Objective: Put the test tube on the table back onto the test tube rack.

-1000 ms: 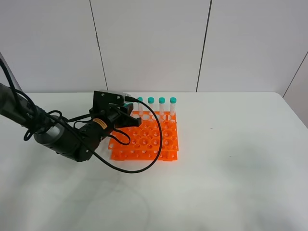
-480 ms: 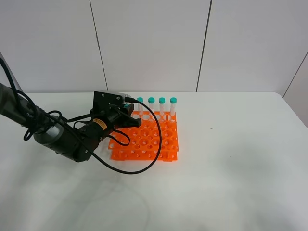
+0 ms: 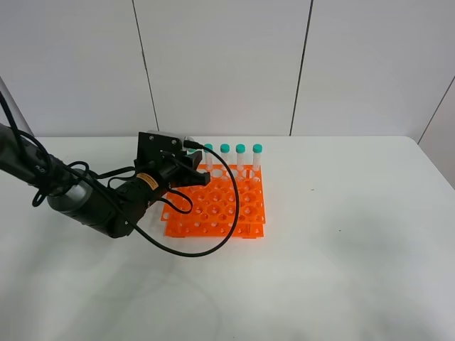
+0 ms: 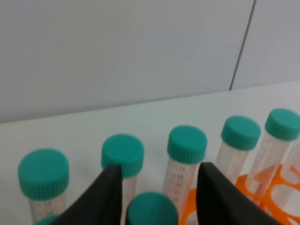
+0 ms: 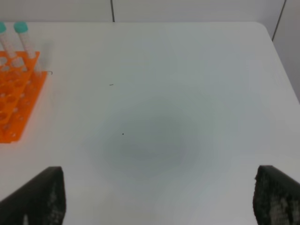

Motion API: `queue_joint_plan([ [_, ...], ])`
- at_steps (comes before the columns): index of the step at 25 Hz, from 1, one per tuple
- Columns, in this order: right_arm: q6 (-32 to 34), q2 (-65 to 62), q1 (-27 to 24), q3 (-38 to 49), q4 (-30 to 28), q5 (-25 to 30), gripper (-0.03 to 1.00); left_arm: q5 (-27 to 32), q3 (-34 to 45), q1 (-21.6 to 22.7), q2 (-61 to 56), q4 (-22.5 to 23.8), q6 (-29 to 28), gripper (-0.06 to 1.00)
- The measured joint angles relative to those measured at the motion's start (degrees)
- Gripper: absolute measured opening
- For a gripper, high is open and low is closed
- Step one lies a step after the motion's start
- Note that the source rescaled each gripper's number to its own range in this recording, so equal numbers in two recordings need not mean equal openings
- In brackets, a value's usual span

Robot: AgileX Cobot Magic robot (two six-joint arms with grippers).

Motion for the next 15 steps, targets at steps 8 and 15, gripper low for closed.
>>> queue_joint_plan([
  [8, 0.0, 0.0, 0.0, 0.0, 0.0, 0.0, 0.96, 0.9, 0.6, 0.0, -4.4, 0.1, 0.0, 0.25],
  [15, 0.0, 0.0, 0.0, 0.0, 0.0, 0.0, 0.96, 10.5, 0.7, 3.2, -12.2, 3.5, 2.2, 0.25],
])
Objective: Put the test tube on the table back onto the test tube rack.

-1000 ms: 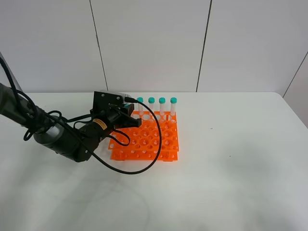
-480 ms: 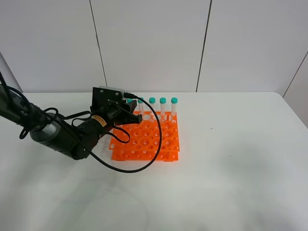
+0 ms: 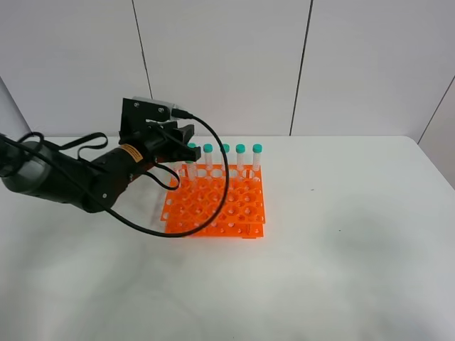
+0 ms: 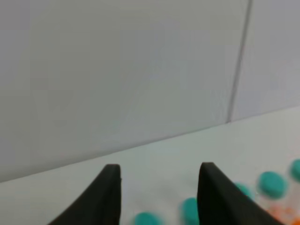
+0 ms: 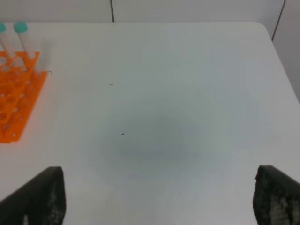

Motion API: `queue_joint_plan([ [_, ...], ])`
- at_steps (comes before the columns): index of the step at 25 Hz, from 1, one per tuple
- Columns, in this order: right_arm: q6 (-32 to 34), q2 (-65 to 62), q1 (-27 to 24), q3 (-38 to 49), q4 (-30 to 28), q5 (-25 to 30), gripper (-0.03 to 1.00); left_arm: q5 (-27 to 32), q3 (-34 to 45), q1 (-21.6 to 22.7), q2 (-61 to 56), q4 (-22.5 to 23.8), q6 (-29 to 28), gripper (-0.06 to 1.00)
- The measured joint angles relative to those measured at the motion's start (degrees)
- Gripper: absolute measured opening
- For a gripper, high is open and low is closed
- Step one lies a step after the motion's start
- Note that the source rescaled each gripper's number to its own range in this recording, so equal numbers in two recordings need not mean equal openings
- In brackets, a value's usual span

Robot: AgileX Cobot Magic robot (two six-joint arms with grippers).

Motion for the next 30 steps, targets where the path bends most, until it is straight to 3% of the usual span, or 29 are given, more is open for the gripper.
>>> queue_joint_plan([
  [4, 0.0, 0.0, 0.0, 0.0, 0.0, 0.0, 0.96, 12.8, 0.1, 8.8, -5.5, 7.2, -3.3, 0.25],
  [8, 0.0, 0.0, 0.0, 0.0, 0.0, 0.0, 0.96, 25.2, 1.5, 17.1, -13.0, 15.4, -18.9, 0.25],
  [11, 0.0, 0.0, 0.0, 0.0, 0.0, 0.0, 0.96, 40.3, 1.7, 20.3, -19.6, 25.2, -29.8, 0.25],
  [13, 0.0, 0.0, 0.0, 0.0, 0.0, 0.0, 0.96, 51.8, 1.8, 20.3, -24.0, 29.7, -31.3, 0.25],
  [15, 0.0, 0.0, 0.0, 0.0, 0.0, 0.0, 0.96, 58.9, 1.8, 20.3, -27.3, 29.2, -28.9, 0.25],
  [17, 0.0, 0.0, 0.0, 0.0, 0.0, 0.0, 0.96, 64.5, 1.8, 20.3, -31.1, 24.7, -21.6, 0.25],
  [19, 0.0, 0.0, 0.0, 0.0, 0.0, 0.0, 0.96, 70.4, 1.8, 20.3, -34.2, 15.8, -8.8, 0.25],
  [21, 0.0, 0.0, 0.0, 0.0, 0.0, 0.0, 0.96, 77.3, 1.8, 20.3, -36.7, 1.0, 6.7, 0.25],
  [24, 0.0, 0.0, 0.0, 0.0, 0.0, 0.0, 0.96, 88.5, 1.9, 20.3, -39.3, -17.3, 24.9, 0.25],
  [27, 0.0, 0.0, 0.0, 0.0, 0.0, 0.0, 0.96, 93.7, 3.0, 20.3, -43.3, -24.3, 31.0, 0.25],
  [30, 0.0, 0.0, 0.0, 0.0, 0.0, 0.0, 0.96, 92.8, 6.0, 20.3, -49.5, -23.0, 28.6, 0.25],
])
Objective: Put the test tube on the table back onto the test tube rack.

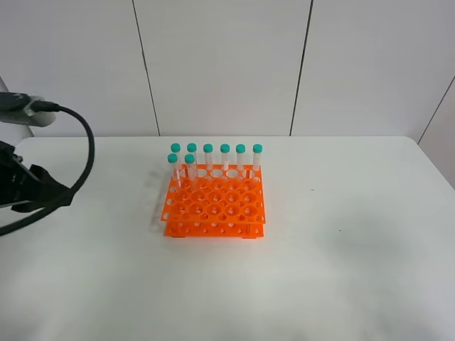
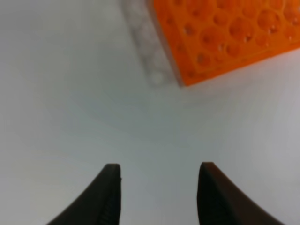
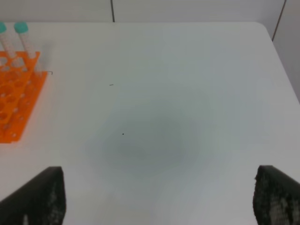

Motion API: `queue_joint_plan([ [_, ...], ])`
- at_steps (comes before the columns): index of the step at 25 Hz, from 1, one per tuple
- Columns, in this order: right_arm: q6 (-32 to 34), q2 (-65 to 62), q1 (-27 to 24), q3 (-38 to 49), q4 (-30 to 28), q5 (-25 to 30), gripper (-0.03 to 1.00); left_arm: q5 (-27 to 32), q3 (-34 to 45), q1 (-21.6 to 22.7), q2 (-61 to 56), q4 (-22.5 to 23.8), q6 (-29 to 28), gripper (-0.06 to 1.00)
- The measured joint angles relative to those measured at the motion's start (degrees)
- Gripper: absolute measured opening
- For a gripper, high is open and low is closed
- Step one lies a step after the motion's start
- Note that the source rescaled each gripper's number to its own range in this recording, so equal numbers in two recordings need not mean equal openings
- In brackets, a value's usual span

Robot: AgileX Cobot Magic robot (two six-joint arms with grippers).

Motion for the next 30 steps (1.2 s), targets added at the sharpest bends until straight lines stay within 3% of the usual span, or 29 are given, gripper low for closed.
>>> queue_joint_plan([
  [2, 0.0, 0.0, 0.0, 0.0, 0.0, 0.0, 0.96, 0.9, 2.2, 0.0, -5.5, 3.5, -3.9, 0.25],
  [7, 0.0, 0.0, 0.0, 0.0, 0.0, 0.0, 0.96, 10.7, 4.0, 0.0, -19.9, 11.6, -9.4, 0.25],
  [14, 0.0, 0.0, 0.0, 0.0, 0.0, 0.0, 0.96, 21.3, 4.4, 0.0, -38.2, 14.9, -19.4, 0.25],
  [24, 0.0, 0.0, 0.0, 0.0, 0.0, 0.0, 0.96, 23.4, 8.8, 0.0, -45.3, 15.0, -23.0, 0.25],
  [30, 0.0, 0.0, 0.0, 0.0, 0.0, 0.0, 0.96, 20.6, 13.0, 0.0, -45.5, 15.6, -23.8, 0.25],
])
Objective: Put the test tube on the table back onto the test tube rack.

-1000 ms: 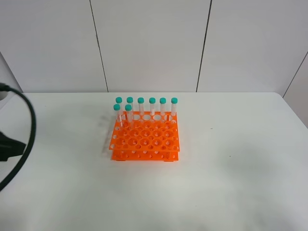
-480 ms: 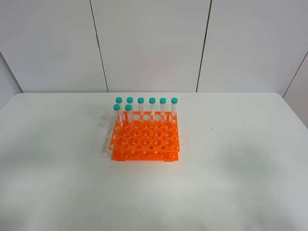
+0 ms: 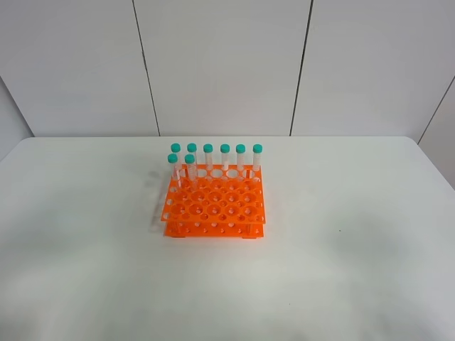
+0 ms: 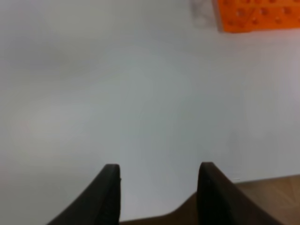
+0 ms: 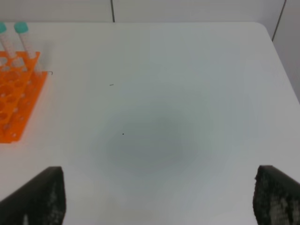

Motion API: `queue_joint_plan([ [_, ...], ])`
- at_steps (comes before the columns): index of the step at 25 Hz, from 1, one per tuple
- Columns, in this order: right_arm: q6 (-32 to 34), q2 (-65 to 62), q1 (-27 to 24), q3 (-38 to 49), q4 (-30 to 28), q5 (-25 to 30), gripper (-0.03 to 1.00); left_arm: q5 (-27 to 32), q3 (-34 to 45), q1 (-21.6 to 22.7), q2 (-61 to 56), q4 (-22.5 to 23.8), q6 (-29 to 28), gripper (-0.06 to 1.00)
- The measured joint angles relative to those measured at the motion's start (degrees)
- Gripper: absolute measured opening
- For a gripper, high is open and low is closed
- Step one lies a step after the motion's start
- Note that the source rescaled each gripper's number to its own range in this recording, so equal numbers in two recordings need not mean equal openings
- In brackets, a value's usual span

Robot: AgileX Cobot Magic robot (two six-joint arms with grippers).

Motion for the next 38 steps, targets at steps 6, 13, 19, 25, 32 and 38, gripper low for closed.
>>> queue_joint_plan([
  [6, 0.0, 0.0, 0.0, 0.0, 0.0, 0.0, 0.96, -2.4, 1.4, 0.0, -0.7, 1.4, -1.1, 0.25],
  [13, 0.0, 0.0, 0.0, 0.0, 0.0, 0.0, 0.96, -2.7, 1.5, 0.0, -11.9, 1.5, -1.1, 0.25],
  [19, 0.0, 0.0, 0.0, 0.0, 0.0, 0.0, 0.96, -2.6, 1.5, 0.0, -15.8, 1.5, -1.1, 0.25],
  [25, 0.0, 0.0, 0.0, 0.0, 0.0, 0.0, 0.96, -2.6, 1.5, 0.0, -15.8, 1.5, -1.1, 0.25],
  [32, 0.0, 0.0, 0.0, 0.0, 0.0, 0.0, 0.96, -2.6, 1.5, 0.0, -15.8, 1.5, -1.1, 0.25],
  [38, 0.0, 0.0, 0.0, 0.0, 0.0, 0.0, 0.96, -2.6, 1.5, 0.0, -15.8, 1.5, -1.1, 0.25],
])
